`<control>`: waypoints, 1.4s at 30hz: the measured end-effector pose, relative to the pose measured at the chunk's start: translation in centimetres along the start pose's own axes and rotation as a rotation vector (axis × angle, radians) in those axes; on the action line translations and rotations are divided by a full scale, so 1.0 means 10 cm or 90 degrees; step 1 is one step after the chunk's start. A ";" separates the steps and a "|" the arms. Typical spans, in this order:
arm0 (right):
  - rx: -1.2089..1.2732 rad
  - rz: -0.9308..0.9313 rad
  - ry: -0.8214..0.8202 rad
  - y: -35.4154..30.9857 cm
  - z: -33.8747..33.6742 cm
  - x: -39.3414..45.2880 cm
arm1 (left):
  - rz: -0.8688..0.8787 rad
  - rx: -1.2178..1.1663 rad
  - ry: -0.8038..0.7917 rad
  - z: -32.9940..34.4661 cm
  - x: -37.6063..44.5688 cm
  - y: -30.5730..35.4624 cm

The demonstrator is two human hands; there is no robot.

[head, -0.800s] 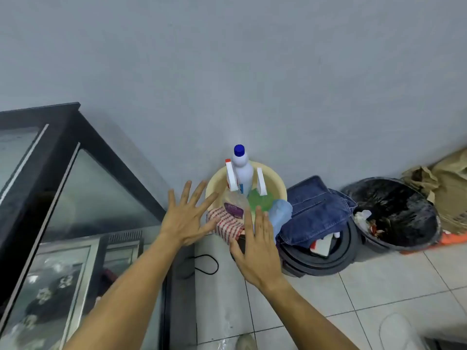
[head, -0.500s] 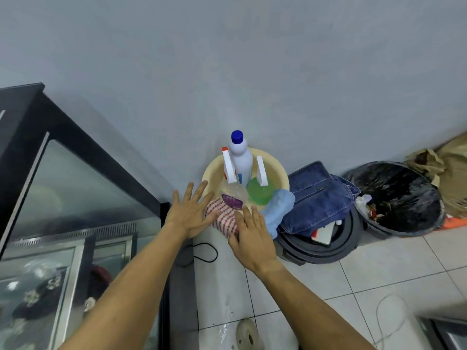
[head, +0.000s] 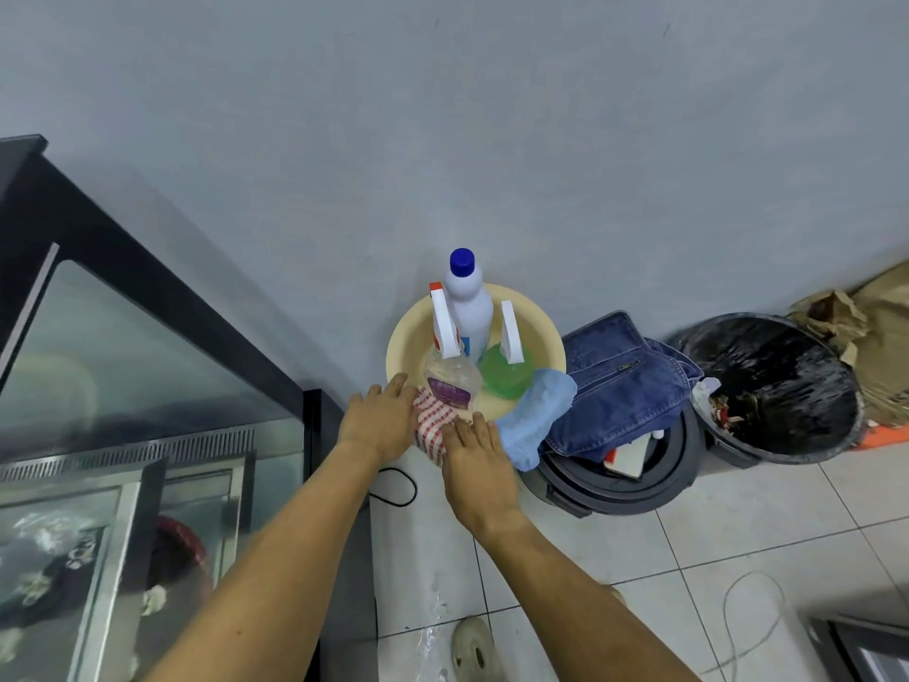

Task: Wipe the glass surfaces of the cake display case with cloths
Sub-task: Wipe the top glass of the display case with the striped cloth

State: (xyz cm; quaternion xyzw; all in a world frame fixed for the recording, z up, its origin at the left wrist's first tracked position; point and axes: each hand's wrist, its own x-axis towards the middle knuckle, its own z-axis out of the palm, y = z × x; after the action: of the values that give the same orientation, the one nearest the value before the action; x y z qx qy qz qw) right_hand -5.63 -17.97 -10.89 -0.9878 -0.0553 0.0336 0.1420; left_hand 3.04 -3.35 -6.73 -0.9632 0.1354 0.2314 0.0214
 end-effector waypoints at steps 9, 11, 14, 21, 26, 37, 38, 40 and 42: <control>0.118 0.043 -0.048 0.06 -0.06 0.06 | -0.146 -0.592 0.145 0.07 -0.12 0.08; 0.159 0.046 -0.046 0.06 -0.07 0.05 | -0.243 -0.704 0.078 0.05 -0.12 0.04; 0.268 0.081 -0.055 0.05 -0.15 -0.02 | -0.335 -0.826 -0.061 -0.01 -0.15 -0.04; 0.769 0.365 0.028 -0.17 -0.41 -0.16 | -0.179 -0.719 0.018 -0.25 -0.49 -0.10; 1.035 0.366 -0.144 -0.42 -0.84 -0.04 | -0.070 -0.726 0.153 -0.81 -0.95 -0.12; 1.191 0.042 -0.160 -1.20 -2.77 0.16 | -0.100 -0.877 0.592 -2.21 -2.34 -0.13; 1.177 0.003 -0.140 -1.30 -2.96 0.11 | -0.113 -0.887 0.636 -2.26 -2.48 -0.12; 1.135 -0.065 -0.067 -1.52 -3.21 0.01 | -0.141 -0.888 0.706 -2.34 -2.74 -0.09; 1.089 -0.126 -0.006 -1.80 -3.34 -0.15 | -0.175 -0.825 0.781 -2.33 -3.04 -0.08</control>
State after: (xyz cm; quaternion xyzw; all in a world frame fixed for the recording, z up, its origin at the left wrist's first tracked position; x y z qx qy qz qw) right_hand -6.21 -10.19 26.26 -0.5317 -0.0976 0.0555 0.8395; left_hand -12.51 2.67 27.77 -0.7483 -0.1502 -0.2966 -0.5740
